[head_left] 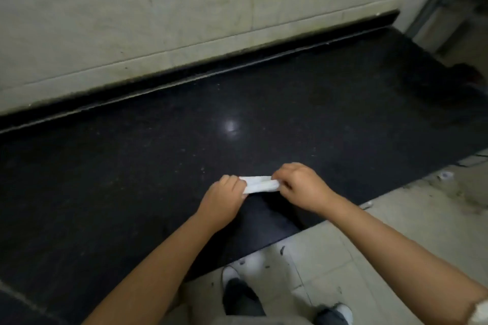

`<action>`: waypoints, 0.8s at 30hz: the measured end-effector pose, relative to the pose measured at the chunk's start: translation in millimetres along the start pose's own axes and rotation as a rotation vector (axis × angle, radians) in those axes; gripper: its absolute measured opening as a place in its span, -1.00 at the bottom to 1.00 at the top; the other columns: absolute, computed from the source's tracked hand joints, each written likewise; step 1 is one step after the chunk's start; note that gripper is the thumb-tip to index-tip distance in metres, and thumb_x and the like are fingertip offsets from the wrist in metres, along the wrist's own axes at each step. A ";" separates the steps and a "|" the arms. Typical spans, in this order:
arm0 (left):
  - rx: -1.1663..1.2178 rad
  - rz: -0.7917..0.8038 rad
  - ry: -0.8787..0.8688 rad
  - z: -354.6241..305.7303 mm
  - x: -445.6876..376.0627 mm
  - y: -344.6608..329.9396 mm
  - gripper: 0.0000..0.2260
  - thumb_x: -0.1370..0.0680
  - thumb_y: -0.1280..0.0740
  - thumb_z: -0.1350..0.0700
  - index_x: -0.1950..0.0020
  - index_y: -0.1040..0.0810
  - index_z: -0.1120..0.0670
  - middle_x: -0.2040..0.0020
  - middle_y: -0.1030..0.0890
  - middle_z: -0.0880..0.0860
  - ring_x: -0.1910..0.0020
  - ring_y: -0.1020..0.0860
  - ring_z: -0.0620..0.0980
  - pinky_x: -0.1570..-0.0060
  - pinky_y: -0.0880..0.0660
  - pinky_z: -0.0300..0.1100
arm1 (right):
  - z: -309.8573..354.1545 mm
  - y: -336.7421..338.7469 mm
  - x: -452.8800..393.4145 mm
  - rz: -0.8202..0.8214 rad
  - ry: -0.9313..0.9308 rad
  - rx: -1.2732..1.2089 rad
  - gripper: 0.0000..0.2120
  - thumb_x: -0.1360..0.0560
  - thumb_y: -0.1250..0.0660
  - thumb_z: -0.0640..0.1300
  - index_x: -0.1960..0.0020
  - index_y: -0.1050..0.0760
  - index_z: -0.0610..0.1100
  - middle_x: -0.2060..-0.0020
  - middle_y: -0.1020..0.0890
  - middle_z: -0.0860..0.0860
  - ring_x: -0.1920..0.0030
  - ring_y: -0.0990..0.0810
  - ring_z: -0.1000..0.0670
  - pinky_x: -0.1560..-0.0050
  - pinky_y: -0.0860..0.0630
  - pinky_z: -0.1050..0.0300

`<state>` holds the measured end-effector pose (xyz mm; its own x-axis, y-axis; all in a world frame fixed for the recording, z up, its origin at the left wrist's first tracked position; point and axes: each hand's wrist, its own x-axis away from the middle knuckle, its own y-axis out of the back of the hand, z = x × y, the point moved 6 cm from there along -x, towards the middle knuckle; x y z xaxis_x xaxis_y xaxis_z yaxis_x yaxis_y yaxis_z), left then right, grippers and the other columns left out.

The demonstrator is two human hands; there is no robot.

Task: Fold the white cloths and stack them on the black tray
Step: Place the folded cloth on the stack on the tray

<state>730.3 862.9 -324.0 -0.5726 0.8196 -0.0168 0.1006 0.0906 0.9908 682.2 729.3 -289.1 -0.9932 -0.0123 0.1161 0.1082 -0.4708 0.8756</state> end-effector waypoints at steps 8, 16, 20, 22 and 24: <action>0.273 0.129 -0.242 -255.4 -167.9 30.3 -0.75 -0.62 -0.12 0.11 -0.25 -0.41 0.17 -0.21 -0.39 0.13 -0.10 -0.48 0.18 -0.06 -0.44 0.02 | -205.4 148.9 179.2 -0.433 -0.353 -0.041 -0.81 -0.31 -0.27 -0.42 0.13 -0.60 -0.34 0.20 -0.63 -0.26 0.11 -0.62 -0.18 0.16 -0.25 0.37; 0.332 0.082 -0.477 -474.6 -297.9 68.3 -0.77 -0.57 -0.23 0.16 -0.17 -0.55 0.20 -0.11 -0.53 0.15 -0.16 -0.47 0.04 -0.12 -0.32 -0.21 | -361.0 277.1 307.4 -0.614 -0.550 0.087 -0.83 -0.39 -0.27 -0.30 0.10 -0.58 -0.33 0.14 -0.60 -0.31 0.02 -0.59 -0.20 0.08 -0.33 0.12; 0.306 0.013 -0.528 -532.1 -370.9 102.3 -0.76 -0.58 -0.22 0.16 -0.16 -0.57 0.21 -0.10 -0.57 0.15 -0.14 -0.48 0.03 -0.14 -0.36 -0.23 | -425.3 349.7 315.1 -0.632 -0.599 0.112 -0.78 -0.46 -0.24 -0.28 -0.06 -0.56 -0.26 0.00 -0.59 -0.23 -0.08 -0.52 -0.18 -0.02 -0.38 0.08; 0.304 -0.031 -0.546 -552.6 -413.3 113.7 -0.75 -0.59 -0.21 0.15 -0.19 -0.57 0.18 -0.11 -0.57 0.14 -0.16 -0.47 0.02 -0.09 -0.32 -0.25 | -458.7 385.5 307.9 -0.671 -0.575 0.121 -0.79 -0.46 -0.24 -0.29 -0.05 -0.56 -0.26 0.00 -0.59 -0.22 -0.07 -0.53 -0.18 -0.02 -0.39 0.08; 0.284 -0.073 -0.531 -567.1 -462.2 122.9 -0.74 -0.59 -0.20 0.14 -0.21 -0.56 0.16 -0.13 -0.56 0.13 -0.17 -0.47 0.01 -0.09 -0.32 -0.26 | -490.8 423.8 292.7 -0.672 -0.557 0.150 -0.79 -0.46 -0.24 -0.29 -0.05 -0.55 -0.27 -0.02 -0.59 -0.21 -0.09 -0.52 -0.17 -0.05 -0.38 0.09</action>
<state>545.9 174.5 -118.3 -0.1091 0.9693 -0.2204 0.3319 0.2445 0.9111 415.9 93.2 -114.2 -0.6874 0.6751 -0.2679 -0.4473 -0.1029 0.8885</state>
